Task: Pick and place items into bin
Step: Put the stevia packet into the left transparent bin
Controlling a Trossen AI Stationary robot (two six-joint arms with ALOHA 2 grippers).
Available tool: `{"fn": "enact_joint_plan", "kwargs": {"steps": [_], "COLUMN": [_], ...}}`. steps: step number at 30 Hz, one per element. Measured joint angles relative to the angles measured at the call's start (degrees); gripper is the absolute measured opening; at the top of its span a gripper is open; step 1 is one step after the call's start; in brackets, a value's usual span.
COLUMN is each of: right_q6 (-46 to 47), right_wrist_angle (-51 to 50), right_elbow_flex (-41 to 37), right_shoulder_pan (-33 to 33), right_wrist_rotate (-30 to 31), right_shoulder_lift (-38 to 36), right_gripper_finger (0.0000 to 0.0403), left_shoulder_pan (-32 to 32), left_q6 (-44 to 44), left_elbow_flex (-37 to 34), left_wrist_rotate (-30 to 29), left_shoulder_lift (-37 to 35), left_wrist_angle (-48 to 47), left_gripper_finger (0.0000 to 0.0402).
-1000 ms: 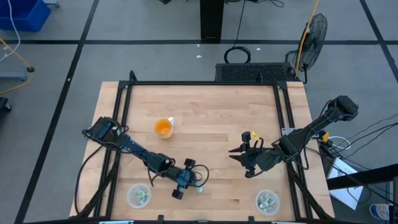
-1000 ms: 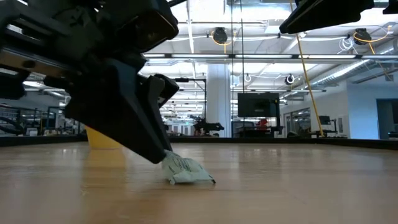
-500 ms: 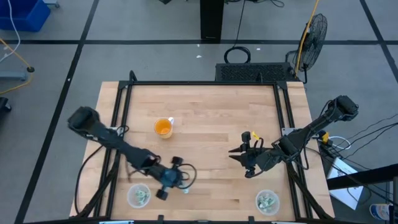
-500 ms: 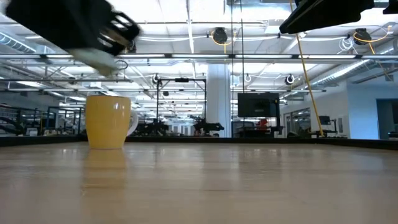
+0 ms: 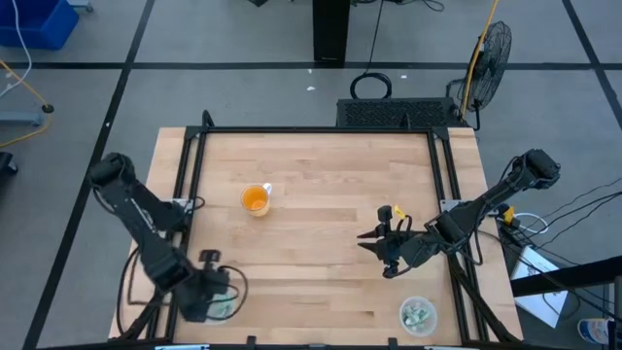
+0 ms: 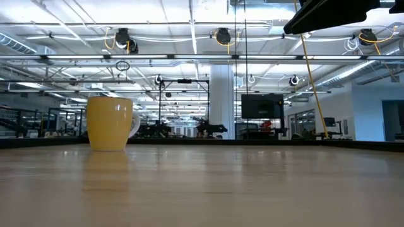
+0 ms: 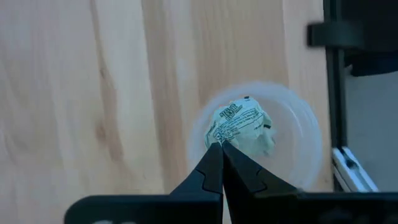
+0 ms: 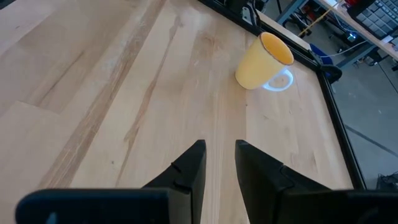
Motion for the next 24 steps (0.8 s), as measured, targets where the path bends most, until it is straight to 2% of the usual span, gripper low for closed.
{"fn": "enact_joint_plan", "kwargs": {"steps": [8, 11, 14, 24], "right_q6": [-0.09, -0.13, -0.17, -0.17], "right_wrist_angle": [0.02, 0.02, 0.02, 0.0], "right_elbow_flex": [0.0, 0.0, 0.0, 0.0], "right_shoulder_pan": [0.0, 0.0, 0.0, 0.0], "right_wrist_rotate": [0.0, 0.0, 0.0, -0.02], "right_shoulder_lift": [0.0, 0.0, 0.0, 0.0], "right_gripper_finger": [0.0082, 0.0082, 0.0082, 0.0082], "left_shoulder_pan": [-7.87, -9.25, -9.76, -9.72], "left_q6": [-16.56, -19.32, -19.44, -30.95], "left_elbow_flex": [0.0, 0.0, 0.0, 0.0], "left_wrist_rotate": [-0.55, -4.31, -6.63, -4.73], "left_shoulder_lift": [-0.02, -0.01, 0.68, 5.22], "left_wrist_angle": [-1.46, -1.36, -0.97, -0.56], "left_gripper_finger": [0.0002, 0.0002, 0.0002, 0.0034]}}
